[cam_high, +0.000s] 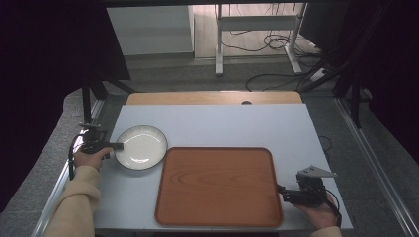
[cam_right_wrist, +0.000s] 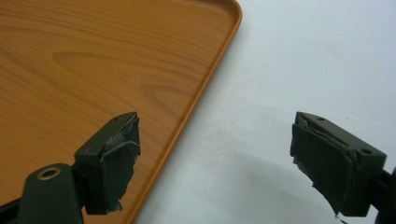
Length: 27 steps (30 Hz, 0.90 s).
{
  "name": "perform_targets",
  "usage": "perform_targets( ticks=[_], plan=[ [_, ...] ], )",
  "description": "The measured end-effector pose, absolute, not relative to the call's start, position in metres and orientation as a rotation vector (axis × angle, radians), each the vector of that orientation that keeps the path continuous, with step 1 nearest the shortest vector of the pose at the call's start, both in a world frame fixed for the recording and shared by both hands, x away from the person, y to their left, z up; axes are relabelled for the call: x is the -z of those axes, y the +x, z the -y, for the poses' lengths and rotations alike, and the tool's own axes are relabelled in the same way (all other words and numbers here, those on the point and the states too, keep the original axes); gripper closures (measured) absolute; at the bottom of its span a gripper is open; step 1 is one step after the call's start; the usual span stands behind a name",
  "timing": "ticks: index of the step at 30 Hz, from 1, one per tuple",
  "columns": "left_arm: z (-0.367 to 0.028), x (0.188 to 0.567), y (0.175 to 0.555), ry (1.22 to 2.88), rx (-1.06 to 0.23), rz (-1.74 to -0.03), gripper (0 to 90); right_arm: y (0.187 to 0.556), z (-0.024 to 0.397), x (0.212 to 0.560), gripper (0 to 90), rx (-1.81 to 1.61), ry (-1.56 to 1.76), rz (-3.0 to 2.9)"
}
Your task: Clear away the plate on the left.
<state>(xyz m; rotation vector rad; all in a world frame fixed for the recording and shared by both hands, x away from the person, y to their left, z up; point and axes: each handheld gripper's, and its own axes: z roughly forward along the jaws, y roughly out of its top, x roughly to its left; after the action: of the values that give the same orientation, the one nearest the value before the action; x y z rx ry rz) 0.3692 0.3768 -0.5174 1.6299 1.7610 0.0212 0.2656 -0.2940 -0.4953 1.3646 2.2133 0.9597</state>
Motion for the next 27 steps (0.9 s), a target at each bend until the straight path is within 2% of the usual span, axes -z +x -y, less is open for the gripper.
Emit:
perform_targets(
  ticks=[27],
  plan=[
    [-0.379,0.501,0.363,1.565,-0.063,-1.729,83.7,0.265,0.296,0.493,16.6,-0.974,1.375,-2.195]
  ],
)
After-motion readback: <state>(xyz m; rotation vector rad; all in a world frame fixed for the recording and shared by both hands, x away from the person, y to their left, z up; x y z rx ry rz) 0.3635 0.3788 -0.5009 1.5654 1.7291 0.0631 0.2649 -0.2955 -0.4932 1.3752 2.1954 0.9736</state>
